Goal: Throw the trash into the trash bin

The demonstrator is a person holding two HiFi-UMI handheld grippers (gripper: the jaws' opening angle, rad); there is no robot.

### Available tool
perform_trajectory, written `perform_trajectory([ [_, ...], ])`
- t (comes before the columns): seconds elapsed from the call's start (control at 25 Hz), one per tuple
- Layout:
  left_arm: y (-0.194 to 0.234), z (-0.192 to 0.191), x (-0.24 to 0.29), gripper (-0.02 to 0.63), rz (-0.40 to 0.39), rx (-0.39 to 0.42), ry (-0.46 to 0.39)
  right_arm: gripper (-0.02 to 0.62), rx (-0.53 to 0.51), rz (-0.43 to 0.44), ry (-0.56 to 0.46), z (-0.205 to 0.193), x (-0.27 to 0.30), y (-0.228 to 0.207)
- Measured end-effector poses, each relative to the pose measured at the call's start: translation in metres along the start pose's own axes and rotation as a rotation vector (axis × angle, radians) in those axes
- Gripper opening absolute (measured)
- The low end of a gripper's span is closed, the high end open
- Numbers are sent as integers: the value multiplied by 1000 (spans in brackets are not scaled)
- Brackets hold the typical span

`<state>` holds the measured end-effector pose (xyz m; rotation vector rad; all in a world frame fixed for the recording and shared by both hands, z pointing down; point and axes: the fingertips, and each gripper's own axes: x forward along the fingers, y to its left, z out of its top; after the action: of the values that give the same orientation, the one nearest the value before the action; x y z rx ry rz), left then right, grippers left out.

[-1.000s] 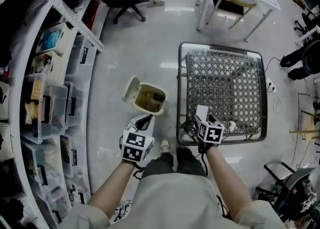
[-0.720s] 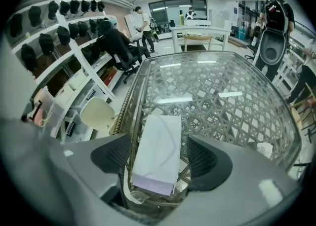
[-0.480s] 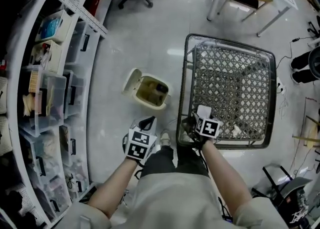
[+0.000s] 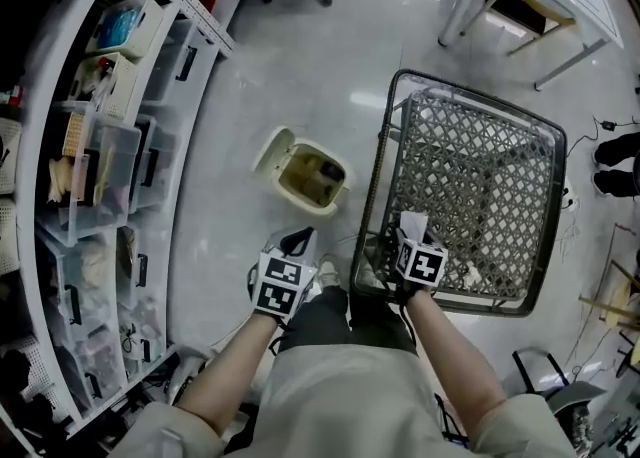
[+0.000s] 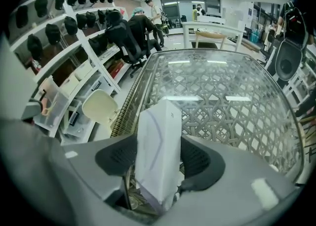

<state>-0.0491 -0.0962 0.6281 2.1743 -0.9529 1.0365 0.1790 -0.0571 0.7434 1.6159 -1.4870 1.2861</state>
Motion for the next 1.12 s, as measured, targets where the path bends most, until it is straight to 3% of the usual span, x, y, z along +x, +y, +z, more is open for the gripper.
perform_trajectory([
  [0.24, 15, 7, -12, 3, 40, -43, -38, 279, 33, 117, -118, 42, -31, 21],
  [0.6, 82, 21, -49, 3, 157, -139, -153, 279, -211, 324, -197, 108, -46, 139],
  [0.8, 119, 11, -54, 3, 215, -194, -183, 279, -368, 344, -221, 122, -23, 197],
  [1.12, 164, -30, -26, 3, 242, -211, -153, 281, -528, 348, -92, 97, 63, 243],
])
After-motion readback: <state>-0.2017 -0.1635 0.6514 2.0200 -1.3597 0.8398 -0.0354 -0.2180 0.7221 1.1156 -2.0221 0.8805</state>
